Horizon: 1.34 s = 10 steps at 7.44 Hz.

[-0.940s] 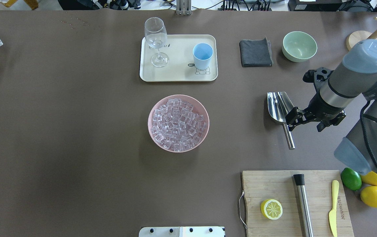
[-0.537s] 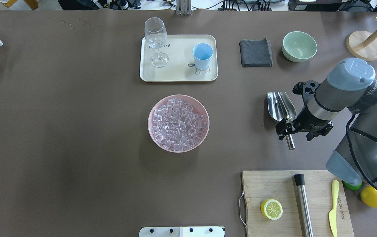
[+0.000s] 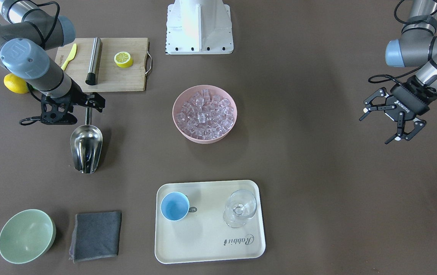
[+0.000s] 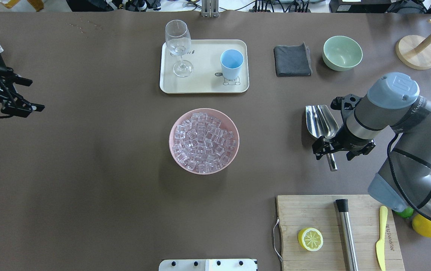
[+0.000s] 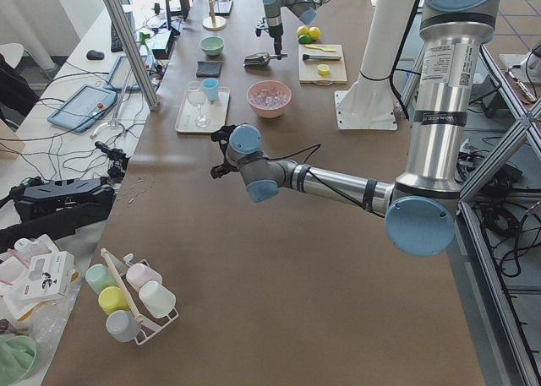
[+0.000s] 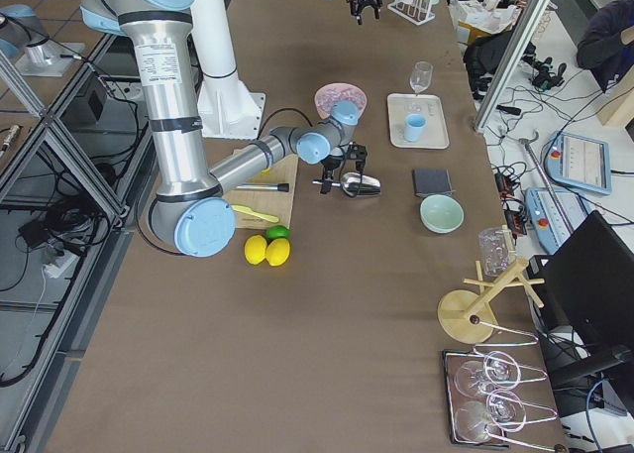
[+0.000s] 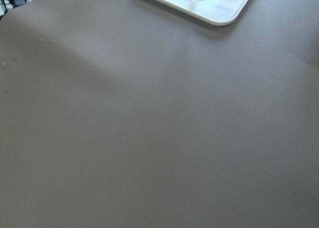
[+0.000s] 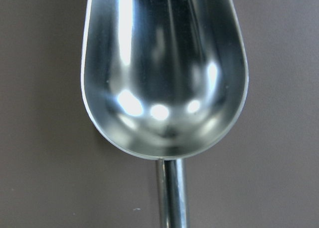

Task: Put ice in cup with scoop
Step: 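Lift the scoop with the right gripper while the left gripper moves beside the pink bowl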

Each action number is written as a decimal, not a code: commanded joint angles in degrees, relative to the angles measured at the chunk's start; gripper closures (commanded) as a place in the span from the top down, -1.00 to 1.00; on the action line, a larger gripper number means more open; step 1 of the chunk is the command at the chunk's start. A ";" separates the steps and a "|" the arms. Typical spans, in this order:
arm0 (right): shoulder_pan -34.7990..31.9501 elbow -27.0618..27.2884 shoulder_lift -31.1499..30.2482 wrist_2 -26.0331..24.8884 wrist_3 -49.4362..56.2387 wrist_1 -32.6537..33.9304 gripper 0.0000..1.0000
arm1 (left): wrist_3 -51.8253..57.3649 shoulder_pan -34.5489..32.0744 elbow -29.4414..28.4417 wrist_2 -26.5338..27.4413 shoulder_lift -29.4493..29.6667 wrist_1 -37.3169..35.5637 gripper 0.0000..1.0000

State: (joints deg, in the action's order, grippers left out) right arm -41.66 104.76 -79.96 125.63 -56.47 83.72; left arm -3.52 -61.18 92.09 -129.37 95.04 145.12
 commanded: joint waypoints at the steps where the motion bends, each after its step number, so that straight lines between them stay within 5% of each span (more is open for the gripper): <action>1: 1.05 -0.17 -0.28 -0.73 -0.48 -0.04 0.93 | 0.01 6.57 -6.81 -0.70 7.24 13.22 0.97; 6: 2.20 -1.48 -0.11 -2.40 -0.48 -0.13 0.67 | 1.75 11.33 -15.79 -8.01 13.32 28.33 0.97; 8: 2.20 -1.49 0.16 -2.32 -0.57 -0.13 0.43 | 3.26 14.13 -17.38 -6.70 15.69 29.52 0.97; 10: 2.20 -0.88 0.16 -1.97 -0.57 -0.13 -0.08 | 3.26 17.22 -17.47 -2.56 17.19 29.43 0.97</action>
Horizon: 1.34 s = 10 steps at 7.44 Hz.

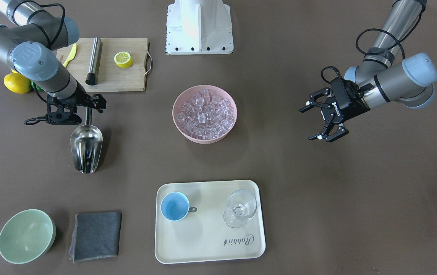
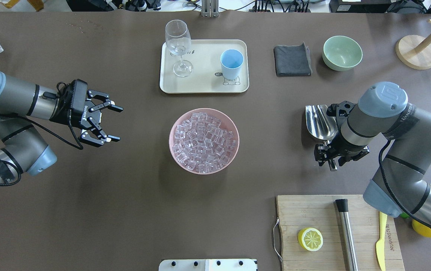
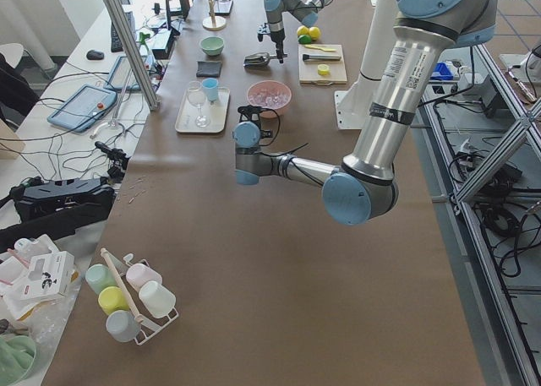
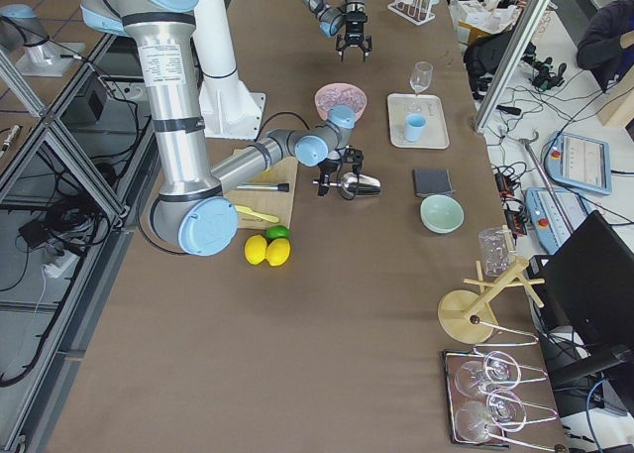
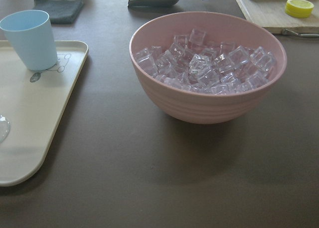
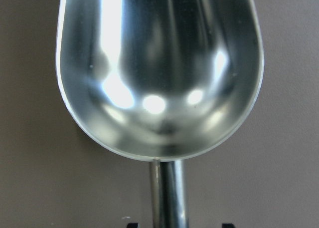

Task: Put ice in cup with scoop
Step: 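Lift the scoop with the right gripper while the left gripper moves beside the pink bowl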

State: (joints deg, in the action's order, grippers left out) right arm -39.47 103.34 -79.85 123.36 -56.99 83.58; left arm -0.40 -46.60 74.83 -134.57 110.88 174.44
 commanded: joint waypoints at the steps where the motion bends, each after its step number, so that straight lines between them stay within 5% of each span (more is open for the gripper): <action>1: 0.00 0.55 0.04 0.31 -0.05 0.00 -0.30 | 0.14 3.35 -0.21 2.91 1.70 0.11 0.97; 5: 0.00 1.24 -0.22 0.39 0.30 0.17 -0.92 | -0.48 6.70 -0.21 6.34 3.55 -1.72 0.97; 8: -0.08 3.97 -1.45 0.13 0.74 0.62 -1.00 | -0.65 8.72 -1.61 9.24 5.04 -1.73 0.97; 10: -3.04 5.73 -3.55 -0.39 11.64 0.62 -1.00 | -0.57 8.63 -3.37 9.33 6.01 -1.82 0.97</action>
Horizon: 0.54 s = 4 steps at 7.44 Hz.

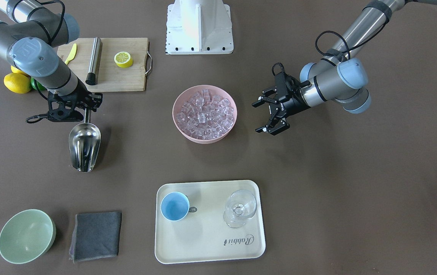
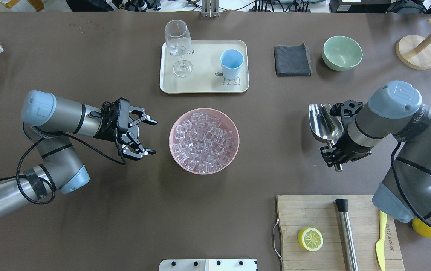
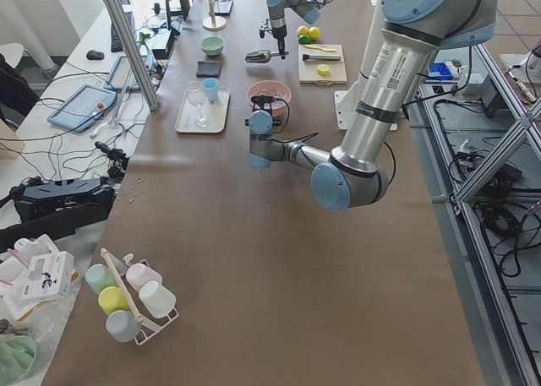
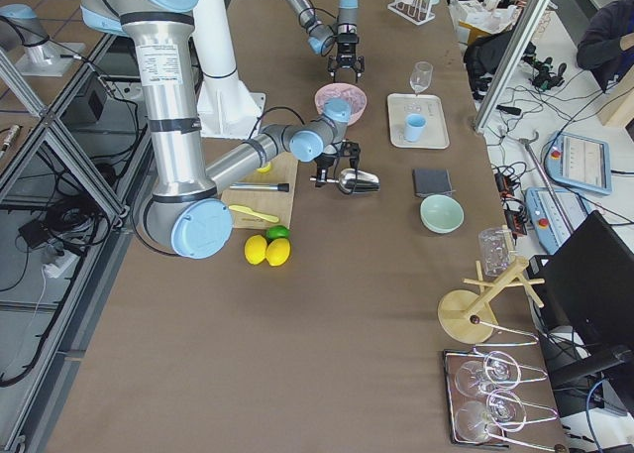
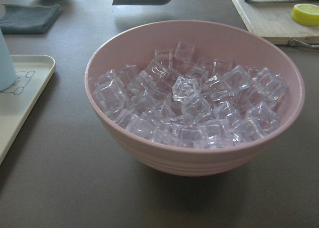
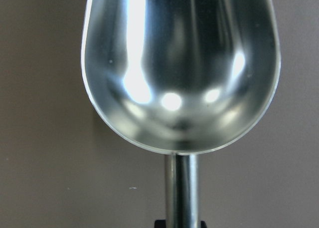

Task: Put ice in cup with scoop
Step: 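Lift the scoop with the right gripper while the left gripper moves beside the pink bowl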

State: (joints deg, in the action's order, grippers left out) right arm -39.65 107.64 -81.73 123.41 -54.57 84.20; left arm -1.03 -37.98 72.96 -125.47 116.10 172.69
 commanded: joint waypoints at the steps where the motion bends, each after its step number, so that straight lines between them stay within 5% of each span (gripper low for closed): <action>1: -4.80 2.74 -2.37 -0.54 15.22 1.21 -1.00 | -0.02 -0.25 -2.37 0.22 1.32 -0.25 0.97; 2: -5.69 3.79 -2.21 -1.58 16.33 2.97 -1.00 | 0.15 0.10 -2.47 0.13 1.67 -0.25 0.97; 4: -12.09 3.98 -1.95 -2.82 37.26 7.34 -1.00 | 0.24 0.45 -2.47 0.22 2.20 0.10 0.97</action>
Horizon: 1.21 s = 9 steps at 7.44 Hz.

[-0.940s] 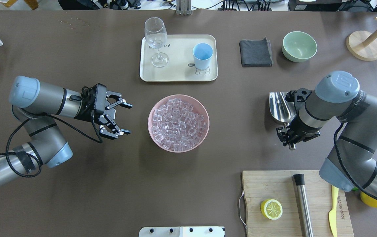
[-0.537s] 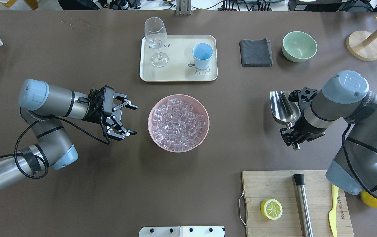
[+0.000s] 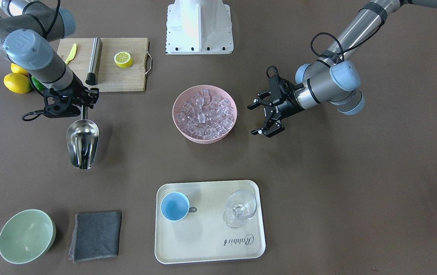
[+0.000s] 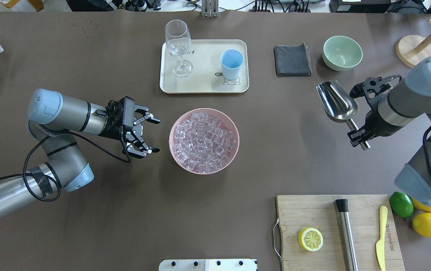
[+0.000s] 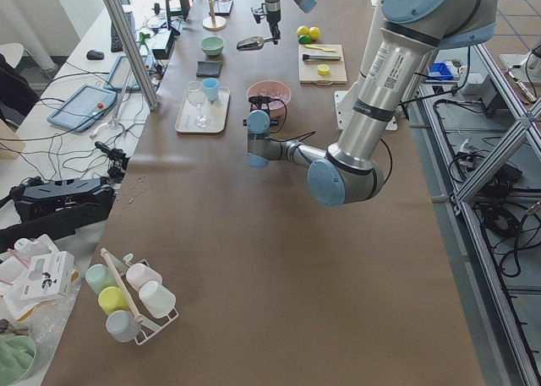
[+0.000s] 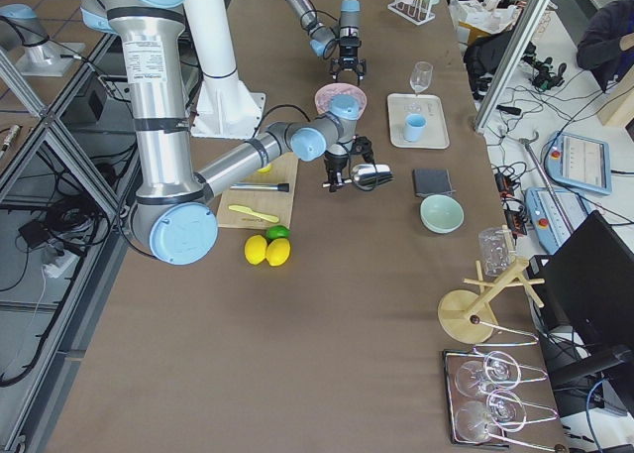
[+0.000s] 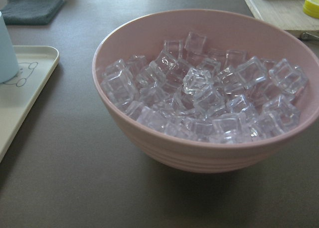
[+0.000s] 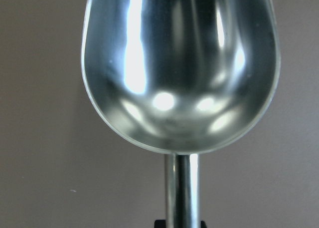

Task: Put ice in cup with scoop
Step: 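Raise the scoop with the right gripper and swing it toward the pink bowl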

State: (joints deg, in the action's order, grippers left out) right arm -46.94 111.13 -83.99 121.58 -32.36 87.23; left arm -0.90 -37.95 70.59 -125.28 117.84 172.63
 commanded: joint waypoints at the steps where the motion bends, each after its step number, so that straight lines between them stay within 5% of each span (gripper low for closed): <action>1: -7.35 0.05 0.32 -1.52 22.09 4.87 -1.00 | 0.11 0.77 -0.71 0.03 0.55 0.17 0.97; 7: -12.13 0.67 5.31 -1.08 55.69 9.18 -1.00 | -0.15 1.12 -4.75 1.08 1.59 6.66 0.97; 9: -11.07 0.14 14.16 -2.83 57.31 22.99 -1.00 | -1.11 1.65 -5.64 0.92 2.74 6.67 0.97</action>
State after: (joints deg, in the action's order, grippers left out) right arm -58.61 111.45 -76.46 120.16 22.17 99.56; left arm -1.10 -36.57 65.66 -124.19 119.83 179.10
